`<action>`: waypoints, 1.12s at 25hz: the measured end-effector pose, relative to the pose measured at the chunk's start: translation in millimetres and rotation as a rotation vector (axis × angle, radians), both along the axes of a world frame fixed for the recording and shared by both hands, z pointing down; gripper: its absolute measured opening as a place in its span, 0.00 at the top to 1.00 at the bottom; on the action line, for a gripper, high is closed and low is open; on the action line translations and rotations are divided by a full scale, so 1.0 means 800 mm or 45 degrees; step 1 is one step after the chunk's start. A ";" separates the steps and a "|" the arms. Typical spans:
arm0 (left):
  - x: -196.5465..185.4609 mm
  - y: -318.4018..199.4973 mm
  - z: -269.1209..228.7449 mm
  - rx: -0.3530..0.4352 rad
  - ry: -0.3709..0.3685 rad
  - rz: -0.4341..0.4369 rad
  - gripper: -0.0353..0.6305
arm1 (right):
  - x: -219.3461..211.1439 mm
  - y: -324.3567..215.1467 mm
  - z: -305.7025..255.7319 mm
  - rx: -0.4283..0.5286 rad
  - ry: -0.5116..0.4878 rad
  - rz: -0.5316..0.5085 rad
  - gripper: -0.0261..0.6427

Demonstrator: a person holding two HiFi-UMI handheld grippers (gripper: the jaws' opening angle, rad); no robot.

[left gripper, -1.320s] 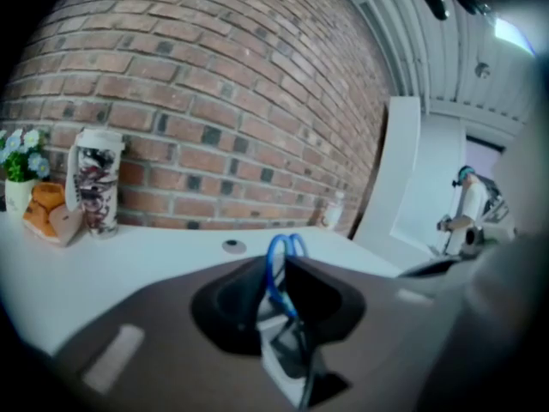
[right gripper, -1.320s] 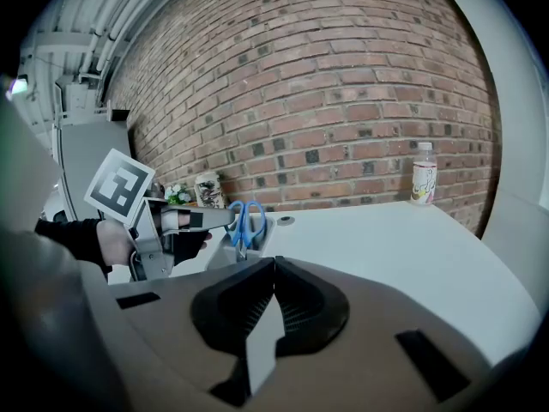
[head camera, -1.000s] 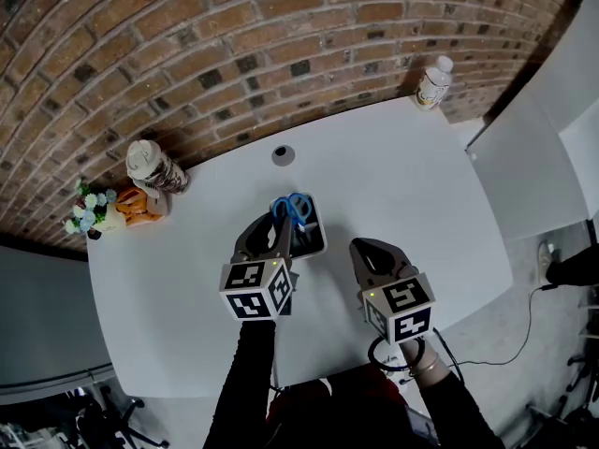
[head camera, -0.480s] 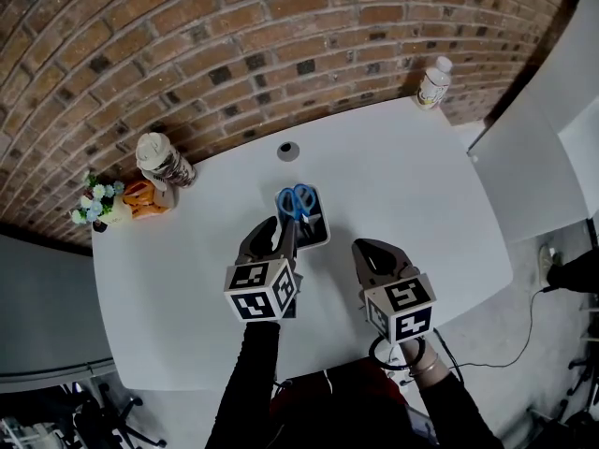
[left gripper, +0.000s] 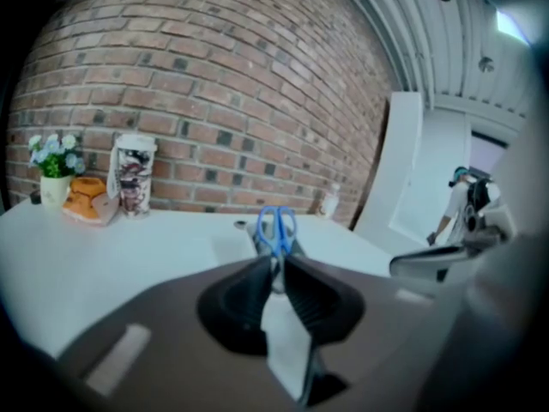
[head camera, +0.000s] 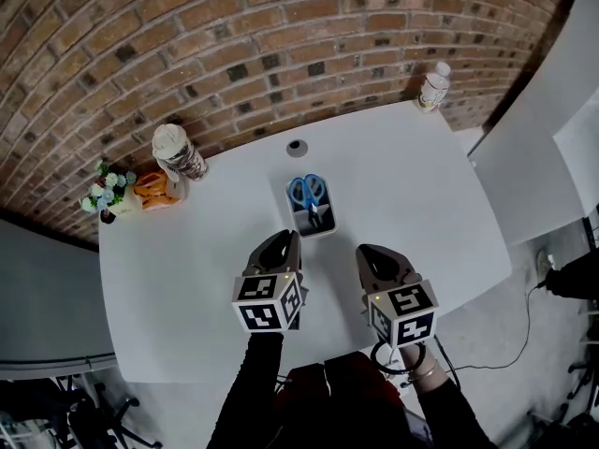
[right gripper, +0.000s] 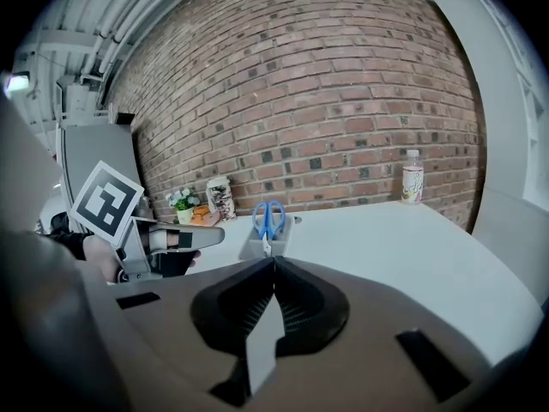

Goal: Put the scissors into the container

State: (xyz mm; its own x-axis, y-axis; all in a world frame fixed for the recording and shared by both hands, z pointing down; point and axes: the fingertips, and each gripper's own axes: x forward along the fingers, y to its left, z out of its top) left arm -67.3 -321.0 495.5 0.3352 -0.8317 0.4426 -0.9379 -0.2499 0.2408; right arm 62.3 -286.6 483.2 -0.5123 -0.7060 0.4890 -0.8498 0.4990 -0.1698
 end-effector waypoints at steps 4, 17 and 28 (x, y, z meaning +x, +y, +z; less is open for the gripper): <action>-0.006 0.025 -0.002 -0.006 0.002 0.010 0.92 | -0.007 0.019 -0.006 0.007 -0.005 0.011 0.95; -0.014 0.093 -0.025 0.034 0.010 0.103 0.94 | -0.021 0.072 -0.030 0.058 -0.011 0.043 0.95; -0.031 0.152 -0.051 0.085 -0.002 0.152 0.94 | -0.037 0.119 -0.046 0.093 -0.009 0.052 0.95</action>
